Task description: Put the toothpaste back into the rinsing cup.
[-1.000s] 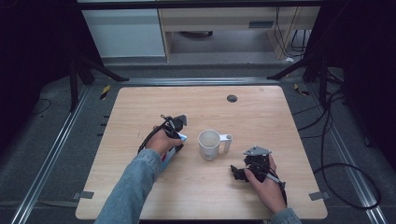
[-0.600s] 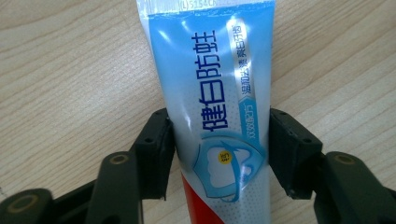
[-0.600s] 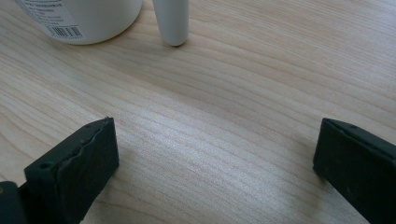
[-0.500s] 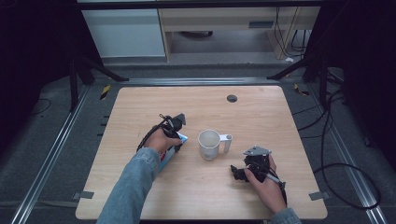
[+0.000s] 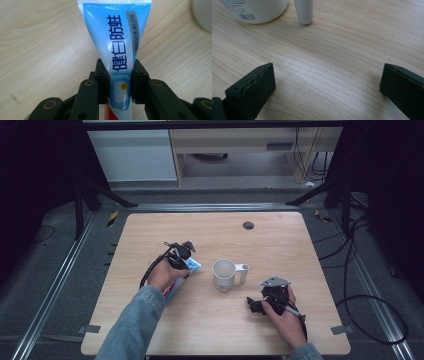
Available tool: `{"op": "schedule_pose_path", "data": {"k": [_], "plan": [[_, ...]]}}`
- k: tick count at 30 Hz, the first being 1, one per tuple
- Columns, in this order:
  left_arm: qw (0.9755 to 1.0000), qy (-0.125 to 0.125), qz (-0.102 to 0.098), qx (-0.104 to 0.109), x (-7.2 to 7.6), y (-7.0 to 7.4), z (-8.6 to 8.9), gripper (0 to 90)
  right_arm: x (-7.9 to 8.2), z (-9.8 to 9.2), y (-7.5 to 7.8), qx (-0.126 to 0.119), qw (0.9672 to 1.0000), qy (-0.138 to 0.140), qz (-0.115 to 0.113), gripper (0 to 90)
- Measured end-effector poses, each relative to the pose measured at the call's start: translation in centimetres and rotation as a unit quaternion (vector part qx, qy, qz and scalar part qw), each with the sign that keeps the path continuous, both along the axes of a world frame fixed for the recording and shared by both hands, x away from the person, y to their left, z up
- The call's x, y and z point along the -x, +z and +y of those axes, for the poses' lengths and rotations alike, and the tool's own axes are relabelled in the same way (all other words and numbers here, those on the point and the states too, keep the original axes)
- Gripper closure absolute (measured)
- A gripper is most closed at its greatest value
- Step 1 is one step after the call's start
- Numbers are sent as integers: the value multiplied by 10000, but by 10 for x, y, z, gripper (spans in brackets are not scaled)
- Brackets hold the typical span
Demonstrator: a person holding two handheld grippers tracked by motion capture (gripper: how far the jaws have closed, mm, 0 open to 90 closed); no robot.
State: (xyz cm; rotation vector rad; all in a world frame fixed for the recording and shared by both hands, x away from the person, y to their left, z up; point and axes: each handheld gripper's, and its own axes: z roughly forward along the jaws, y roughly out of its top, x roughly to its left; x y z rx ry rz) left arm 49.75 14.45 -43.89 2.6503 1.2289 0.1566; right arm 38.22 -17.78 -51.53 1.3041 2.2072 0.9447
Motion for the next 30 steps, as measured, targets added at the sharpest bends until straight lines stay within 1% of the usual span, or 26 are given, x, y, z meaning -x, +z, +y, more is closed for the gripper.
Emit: {"op": "schedule_pose_path", "data": {"k": [1, 2, 3, 4, 7, 8, 10, 12, 13, 14, 15, 16, 17, 21, 24, 25, 26, 27, 28, 29, 30], "plan": [[9996, -44, -231, 142, 7, 13, 4, 718, 0, 0, 0, 1, 10000, -1, 1, 4], [9996, -44, -231, 142, 7, 13, 4, 719, 0, 0, 0, 1, 10000, -1, 1, 4], [9986, -24, -413, 326, 15, 25, 8, 719, 0, 0, 0, 3, 10000, 0, 1, 4], [9986, -24, -413, 326, 15, 25, 8, 721, 0, 0, 0, 3, 10000, 0, 1, 4], [9965, -29, -665, 497, 25, 40, 14, 722, 0, 0, 0, 2, 10000, 5, 3, 4], [9950, -55, -834, 538, 31, 48, 17, 724, 0, 0, 0, 1, 10000, 7, 3, 4], [9927, -53, -1026, 632, 37, 56, 20, 724, 0, 0, 0, -3, 10000, 2, 4, 4], [9903, -46, -1174, 741, 42, 64, 25, 724, 0, 0, 0, 4, 10000, 2, 1, 4], [9903, -46, -1174, 741, 42, 64, 25, 724, 0, 0, 0, 4, 10000, 2, 1, 4], [9873, -24, -1349, 834, 47, 71, 28, 724, 0, 0, 0, 13, 10000, -13, -1, 3], [9873, -24, -1349, 834, 47, 71, 28, 724, 0, 0, 0, 13, 10000, -13, -1, 3], [9863, -6, -1401, 866, 48, 73, 30, 724, 0, 0, 0, 14, 10000, -18, -2, 4], [9849, 23, -1449, 942, 50, 76, 35, 723, 0, 0, 0, 12, 10000, -19, 3, 4], [9841, 59, -1493, 963, 50, 77, 40, 723, -1, 1, 0, -2, 10000, -29, 11, 4], [9814, 108, -1613, 1039, 53, 80, 44, 723, -1, 1, 0, 1, 10000, -32, 9, 4], [9795, 128, -1661, 1133, 55, 82, 47, 723, -1, 1, 0, 3, 10000, -37, 11, 4], [9786, 150, -1686, 1171, 56, 82, 47, 723, -1, 1, 0, 3, 10000, -37, 11, 3], [9786, 150, -1686, 1171, 56, 82, 47, 723, -1, 1, 0, 3, 10000, -37, 11, 3], [9773, 172, -1732, 1212, 57, 83, 48, 723, -1, 1, 0, 2, 10000, -35, 12, 4], [9767, 190, -1760, 1210, 57, 83, 48, 723, -1, 1, 0, 3, 10000, -31, 11, 4], [9755, 200, -1809, 1236, 58, 84, 48, 723, -1, 0, 0, -2, 10000, -9, 15, 4]]}}
